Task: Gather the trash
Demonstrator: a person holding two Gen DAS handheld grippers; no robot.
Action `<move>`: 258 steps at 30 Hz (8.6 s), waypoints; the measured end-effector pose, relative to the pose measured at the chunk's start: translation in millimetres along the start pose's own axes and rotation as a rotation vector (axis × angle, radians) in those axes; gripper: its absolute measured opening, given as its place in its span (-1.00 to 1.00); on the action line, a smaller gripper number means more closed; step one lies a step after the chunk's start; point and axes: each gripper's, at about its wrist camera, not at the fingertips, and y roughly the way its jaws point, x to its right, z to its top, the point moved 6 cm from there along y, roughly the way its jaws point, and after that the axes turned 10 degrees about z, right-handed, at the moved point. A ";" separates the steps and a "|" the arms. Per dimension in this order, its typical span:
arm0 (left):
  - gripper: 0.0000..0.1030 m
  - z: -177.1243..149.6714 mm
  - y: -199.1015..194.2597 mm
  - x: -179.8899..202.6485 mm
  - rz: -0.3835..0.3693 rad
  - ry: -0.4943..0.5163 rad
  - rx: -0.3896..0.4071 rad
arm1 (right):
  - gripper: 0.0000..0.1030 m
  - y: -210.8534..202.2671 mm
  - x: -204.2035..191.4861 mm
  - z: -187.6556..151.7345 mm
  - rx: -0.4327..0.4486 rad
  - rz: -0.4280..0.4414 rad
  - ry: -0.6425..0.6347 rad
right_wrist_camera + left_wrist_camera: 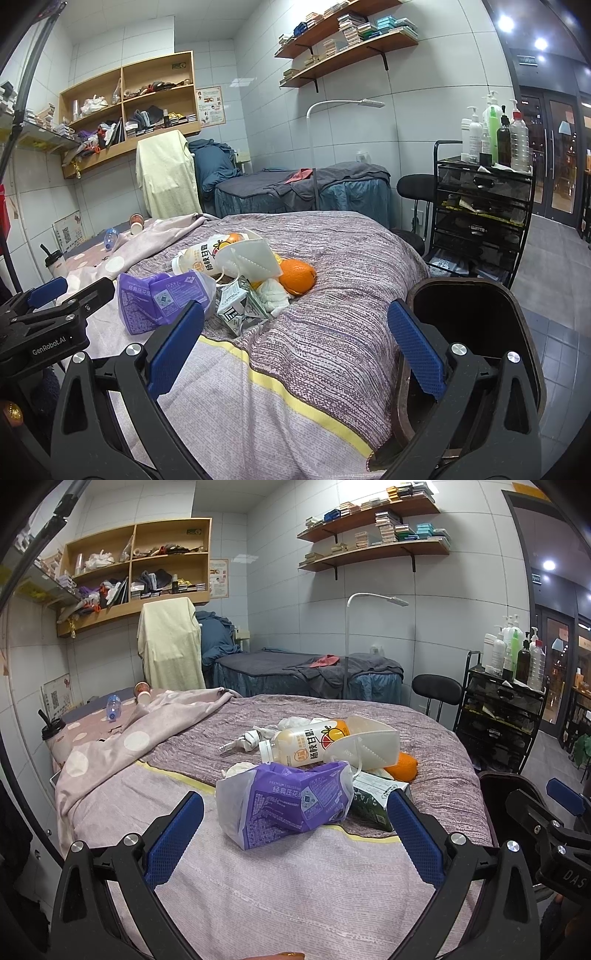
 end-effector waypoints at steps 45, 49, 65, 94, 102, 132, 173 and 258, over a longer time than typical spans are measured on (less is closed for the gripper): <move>0.42 -19.5 99.5 -23.8 -0.126 0.161 -0.225 | 0.91 106.3 -26.2 -7.0 -0.320 0.207 -0.090; -0.12 -26.1 104.1 -21.2 -0.122 0.176 -0.237 | 0.91 116.9 -22.8 -9.4 -0.352 0.209 -0.079; -0.83 7.1 74.9 -45.6 -0.115 0.052 -0.127 | 0.73 157.1 -23.5 31.1 -0.307 0.219 -0.186; -0.83 44.2 67.0 -30.5 -0.160 -0.017 -0.042 | -0.92 143.2 7.0 87.0 -0.183 0.214 -0.162; -0.83 56.3 50.3 10.1 -0.253 0.018 -0.003 | -0.92 86.5 36.9 93.8 -0.088 0.133 -0.112; -0.83 26.6 27.3 219.7 -0.623 0.270 -0.104 | -0.26 13.3 243.2 -70.0 -0.300 -0.321 0.303; 0.69 -15.1 17.6 310.6 -0.659 0.491 -0.122 | 0.62 -80.5 287.3 -29.2 -0.056 -0.583 0.368; -0.79 -6.5 149.4 -35.7 -0.270 -0.082 -0.370 | 0.03 214.2 -33.4 -15.3 -0.591 0.256 -0.056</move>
